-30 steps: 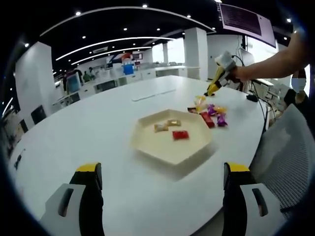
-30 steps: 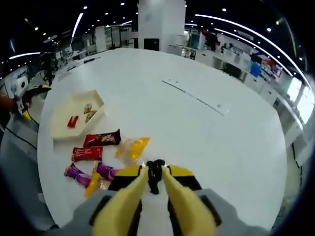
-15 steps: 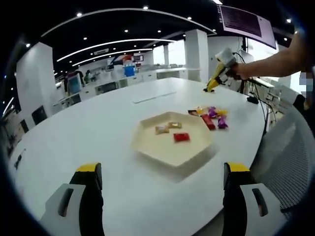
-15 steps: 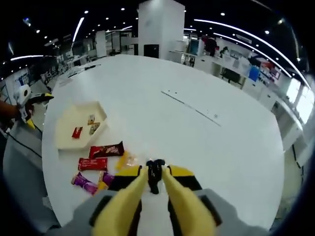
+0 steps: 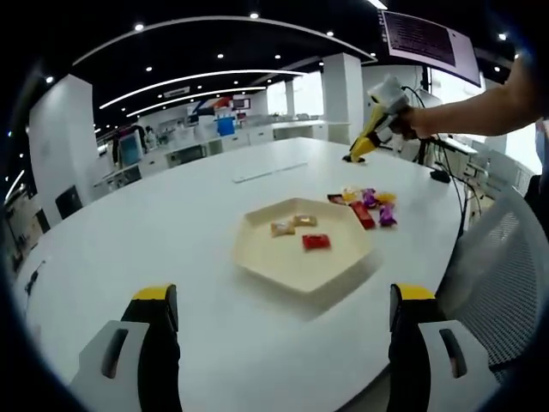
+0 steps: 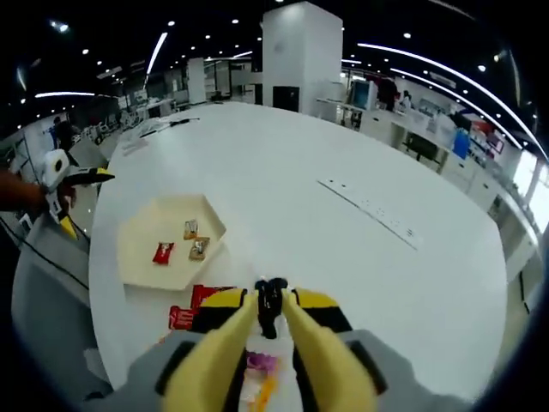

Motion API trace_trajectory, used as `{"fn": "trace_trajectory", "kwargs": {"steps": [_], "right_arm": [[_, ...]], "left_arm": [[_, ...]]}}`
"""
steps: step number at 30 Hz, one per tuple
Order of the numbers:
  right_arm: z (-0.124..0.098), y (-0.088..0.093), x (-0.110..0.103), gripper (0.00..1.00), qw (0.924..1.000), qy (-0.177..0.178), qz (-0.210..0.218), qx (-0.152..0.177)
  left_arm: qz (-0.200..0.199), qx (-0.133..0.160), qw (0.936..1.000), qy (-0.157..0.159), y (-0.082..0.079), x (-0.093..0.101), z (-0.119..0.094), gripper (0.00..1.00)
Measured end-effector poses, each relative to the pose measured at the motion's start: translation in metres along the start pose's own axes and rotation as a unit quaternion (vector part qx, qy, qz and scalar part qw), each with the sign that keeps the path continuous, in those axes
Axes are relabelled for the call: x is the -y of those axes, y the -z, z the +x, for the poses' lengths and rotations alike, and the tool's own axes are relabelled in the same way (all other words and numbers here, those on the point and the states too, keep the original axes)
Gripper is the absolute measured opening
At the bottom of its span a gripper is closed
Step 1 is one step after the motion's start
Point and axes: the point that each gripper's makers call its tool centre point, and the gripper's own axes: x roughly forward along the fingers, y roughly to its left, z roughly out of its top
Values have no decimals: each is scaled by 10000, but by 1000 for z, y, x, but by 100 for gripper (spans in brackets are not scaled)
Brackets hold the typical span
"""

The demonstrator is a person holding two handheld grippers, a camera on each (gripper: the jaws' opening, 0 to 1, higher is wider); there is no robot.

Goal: Place the target food into the container with the food tongs after gripping and lifting it, then release it inside without dropping or visibly crushing the food.

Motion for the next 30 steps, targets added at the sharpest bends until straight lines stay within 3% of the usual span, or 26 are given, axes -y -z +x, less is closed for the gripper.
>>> {"fn": "trace_trajectory", "kwargs": {"steps": [8, 14, 30], "right_arm": [[24, -29, -41, 19, 9991, -328, -205, 156], [39, -40, -64, 19, 9979, -518, -333, 187], [65, -55, -116, 20, 9936, -901, -667, 116]], "left_arm": [[20, -2, 10000, -5, 0, 0, 0, 99], [15, -4, 10000, -25, 0, -1, 0, 99], [-2, 55, 10000, -42, -2, -2, -1, 99]]}}
